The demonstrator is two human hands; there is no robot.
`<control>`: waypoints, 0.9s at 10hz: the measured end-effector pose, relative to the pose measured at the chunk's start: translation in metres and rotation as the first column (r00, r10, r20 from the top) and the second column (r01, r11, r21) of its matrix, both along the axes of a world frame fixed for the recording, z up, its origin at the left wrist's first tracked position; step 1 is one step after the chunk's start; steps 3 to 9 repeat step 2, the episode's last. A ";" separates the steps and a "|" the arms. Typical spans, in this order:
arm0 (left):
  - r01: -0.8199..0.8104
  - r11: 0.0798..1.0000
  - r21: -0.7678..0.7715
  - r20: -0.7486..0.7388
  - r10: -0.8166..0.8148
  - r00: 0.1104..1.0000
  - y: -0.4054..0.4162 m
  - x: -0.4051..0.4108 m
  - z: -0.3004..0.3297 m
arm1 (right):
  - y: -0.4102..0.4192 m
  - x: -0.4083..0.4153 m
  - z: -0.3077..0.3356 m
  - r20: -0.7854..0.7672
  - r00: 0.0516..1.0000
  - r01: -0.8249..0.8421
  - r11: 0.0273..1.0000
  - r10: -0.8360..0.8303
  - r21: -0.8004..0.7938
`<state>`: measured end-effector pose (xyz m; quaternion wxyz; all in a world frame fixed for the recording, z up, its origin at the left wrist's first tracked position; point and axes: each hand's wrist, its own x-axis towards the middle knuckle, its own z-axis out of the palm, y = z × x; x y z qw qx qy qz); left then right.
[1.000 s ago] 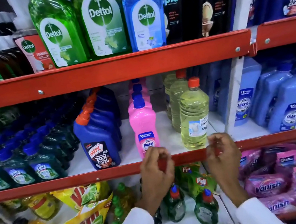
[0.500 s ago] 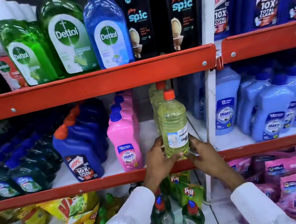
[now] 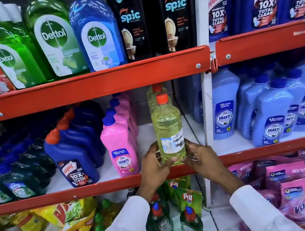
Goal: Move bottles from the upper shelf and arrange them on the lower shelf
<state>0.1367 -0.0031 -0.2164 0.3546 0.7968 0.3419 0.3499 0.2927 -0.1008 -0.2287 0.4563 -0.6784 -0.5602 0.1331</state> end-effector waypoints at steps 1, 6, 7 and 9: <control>-0.014 1.000 0.027 -0.025 0.015 1.000 0.003 -0.001 -0.001 | 0.004 0.003 -0.002 -0.028 0.999 -0.018 1.000 0.018 -0.003; -0.036 0.999 0.035 0.004 0.036 0.999 -0.003 -0.005 0.003 | -0.001 -0.001 -0.002 -0.064 0.998 0.002 1.000 0.000 0.018; -0.036 0.999 0.035 0.004 0.036 0.999 -0.003 -0.005 0.003 | -0.001 -0.001 -0.002 -0.064 0.998 0.002 1.000 0.000 0.018; -0.036 0.999 0.035 0.004 0.036 0.999 -0.003 -0.005 0.003 | -0.001 -0.001 -0.002 -0.064 0.998 0.002 1.000 0.000 0.018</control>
